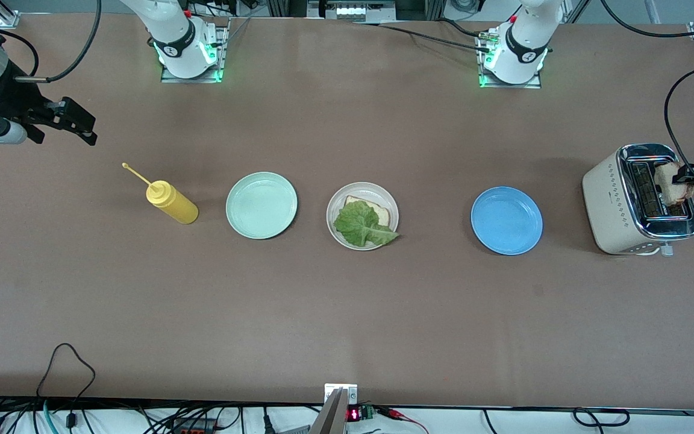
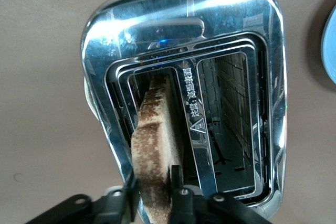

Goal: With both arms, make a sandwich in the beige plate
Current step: 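Grasp the second bread slice from the toaster with the left gripper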

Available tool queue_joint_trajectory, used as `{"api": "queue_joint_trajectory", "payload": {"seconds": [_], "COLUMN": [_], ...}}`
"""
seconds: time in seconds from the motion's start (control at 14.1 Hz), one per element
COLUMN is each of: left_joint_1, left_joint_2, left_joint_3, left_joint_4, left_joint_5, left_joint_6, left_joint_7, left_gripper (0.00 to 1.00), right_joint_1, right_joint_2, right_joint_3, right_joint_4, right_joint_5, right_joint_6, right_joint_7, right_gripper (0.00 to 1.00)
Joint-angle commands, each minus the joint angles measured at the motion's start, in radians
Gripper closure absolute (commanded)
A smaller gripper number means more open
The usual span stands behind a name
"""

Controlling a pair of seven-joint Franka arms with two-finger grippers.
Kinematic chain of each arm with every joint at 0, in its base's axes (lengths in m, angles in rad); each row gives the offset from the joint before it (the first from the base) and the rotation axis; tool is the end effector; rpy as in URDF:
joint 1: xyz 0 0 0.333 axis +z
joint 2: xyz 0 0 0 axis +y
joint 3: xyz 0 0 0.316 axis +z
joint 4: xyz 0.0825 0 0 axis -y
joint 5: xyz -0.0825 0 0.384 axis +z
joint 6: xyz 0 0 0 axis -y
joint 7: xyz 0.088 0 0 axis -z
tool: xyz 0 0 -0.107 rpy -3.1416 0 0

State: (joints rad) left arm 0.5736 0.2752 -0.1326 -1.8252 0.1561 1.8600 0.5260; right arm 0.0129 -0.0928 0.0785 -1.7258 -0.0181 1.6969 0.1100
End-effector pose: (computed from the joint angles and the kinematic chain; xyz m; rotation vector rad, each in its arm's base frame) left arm 0.5344 0.2703 0.3688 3.0920 -0.2274 -0.4043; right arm 0.5337 0.0490 0.6125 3.1210 -0.0265 0.1028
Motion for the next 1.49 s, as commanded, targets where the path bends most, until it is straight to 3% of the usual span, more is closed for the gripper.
{"api": "queue_joint_trajectory", "payload": {"seconds": [0.0, 0.21, 0.43, 0.71, 0.85, 1.06, 1.28, 1.42], "left_joint_1": [0.017, 0.015, 0.015, 0.006, 0.005, 0.002, -0.026, -0.079], "left_joint_2": [-0.016, -0.028, -0.066, -0.103, -0.102, -0.094, -0.010, 0.070], "left_joint_3": [-0.013, -0.018, -0.019, -0.056, -0.131, -0.347, -0.554, -0.575], "left_joint_4": [-0.014, 0.010, 0.095, 0.277, 0.386, 0.419, 0.403, 0.405], "left_joint_5": [-0.015, -0.015, -0.013, -0.013, -0.013, -0.023, -0.099, -0.269], "left_joint_6": [0.001, -0.048, -0.180, -0.404, -0.522, -0.683, -0.687, -0.612], "left_joint_7": [0.031, 0.034, 0.054, 0.052, 0.043, 0.023, -0.113, -0.226], "left_gripper": [0.99, 0.99, 0.99, 0.99, 0.99, 0.99, 0.99, 0.99], "right_joint_1": [-0.010, -0.007, 0.013, 0.007, 0.004, -0.001, -0.001, -0.001], "right_joint_2": [-0.015, -0.013, -0.022, -0.021, -0.019, -0.025, -0.028, -0.027], "right_joint_3": [0.013, 0.013, 0.013, 0.017, 0.018, -0.012, -0.017, -0.017], "right_joint_4": [-0.020, -0.017, -0.020, -0.018, -0.020, -0.024, -0.024, -0.024], "right_joint_5": [-0.022, -0.034, -0.034, -0.029, -0.013, 0.055, 0.055, 0.047], "right_joint_6": [0.041, 0.053, 0.038, 0.040, 0.044, 0.035, 0.018, 0.017], "right_joint_7": [-0.019, -0.033, -0.019, -0.033, -0.067, -0.084, -0.084, -0.084], "right_gripper": [0.00, 0.00, 0.00, 0.00, 0.00, 0.00, 0.00, 0.00]}}
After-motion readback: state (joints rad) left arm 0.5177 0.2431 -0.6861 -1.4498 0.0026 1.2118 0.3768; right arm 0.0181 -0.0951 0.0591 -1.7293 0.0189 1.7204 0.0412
